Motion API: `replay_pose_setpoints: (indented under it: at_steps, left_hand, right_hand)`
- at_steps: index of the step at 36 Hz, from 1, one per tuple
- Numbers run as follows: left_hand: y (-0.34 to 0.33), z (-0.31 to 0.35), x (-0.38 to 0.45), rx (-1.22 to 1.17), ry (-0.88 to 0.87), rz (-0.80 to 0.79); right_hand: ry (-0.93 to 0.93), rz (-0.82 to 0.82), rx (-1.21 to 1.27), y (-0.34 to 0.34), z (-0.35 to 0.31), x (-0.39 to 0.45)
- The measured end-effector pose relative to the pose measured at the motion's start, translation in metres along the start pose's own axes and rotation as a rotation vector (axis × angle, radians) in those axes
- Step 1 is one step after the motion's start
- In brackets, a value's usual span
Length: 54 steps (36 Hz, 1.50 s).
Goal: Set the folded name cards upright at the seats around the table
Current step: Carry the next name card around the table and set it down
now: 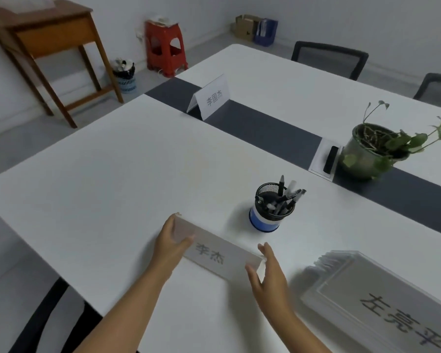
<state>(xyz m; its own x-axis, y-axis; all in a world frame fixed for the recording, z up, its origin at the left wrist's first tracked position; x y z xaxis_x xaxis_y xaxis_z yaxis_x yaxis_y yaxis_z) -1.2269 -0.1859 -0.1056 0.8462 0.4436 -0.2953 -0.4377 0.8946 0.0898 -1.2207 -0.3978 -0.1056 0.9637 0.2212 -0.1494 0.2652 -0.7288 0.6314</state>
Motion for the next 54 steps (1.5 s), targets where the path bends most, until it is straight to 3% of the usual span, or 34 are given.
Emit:
replay_pose_setpoints:
  at_steps: [5,8,19,30,40,54]
  left_hand:
    - [0.011,0.006,0.016,0.188,0.006,0.117]
    - [0.013,0.004,0.013,0.247,-0.031,0.109]
    - [0.004,-0.004,0.016,0.286,-0.08,0.214]
    - [0.004,0.002,0.056,0.349,-0.122,0.091]
    - [0.002,-0.006,0.059,0.355,-0.17,0.196]
    - [0.004,-0.006,0.068,0.384,-0.16,0.165]
  right_hand:
    - [-0.028,-0.009,0.03,-0.007,0.003,0.011]
    - [-0.067,0.023,0.072,-0.01,0.006,0.011]
    - [-0.114,0.077,0.146,-0.012,0.002,0.035]
    - [-0.126,0.105,0.129,-0.023,-0.008,0.037]
    - [-0.174,0.155,0.248,-0.022,-0.009,0.05]
    - [-0.21,0.233,0.28,-0.028,-0.01,0.048]
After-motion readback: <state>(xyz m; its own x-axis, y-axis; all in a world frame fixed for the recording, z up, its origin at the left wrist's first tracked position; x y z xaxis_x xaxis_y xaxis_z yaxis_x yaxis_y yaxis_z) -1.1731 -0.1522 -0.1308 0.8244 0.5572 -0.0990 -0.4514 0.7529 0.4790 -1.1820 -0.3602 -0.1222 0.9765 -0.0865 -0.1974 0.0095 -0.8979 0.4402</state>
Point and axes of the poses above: each hand's wrist, its own x-axis towards the middle knuckle, its own y-axis out of the back of the hand, z = x × y, the point moved 2 cm from there along x, towards the middle knuckle, and after that the axes turned 1 degree about -x, right-handed, at the moved point
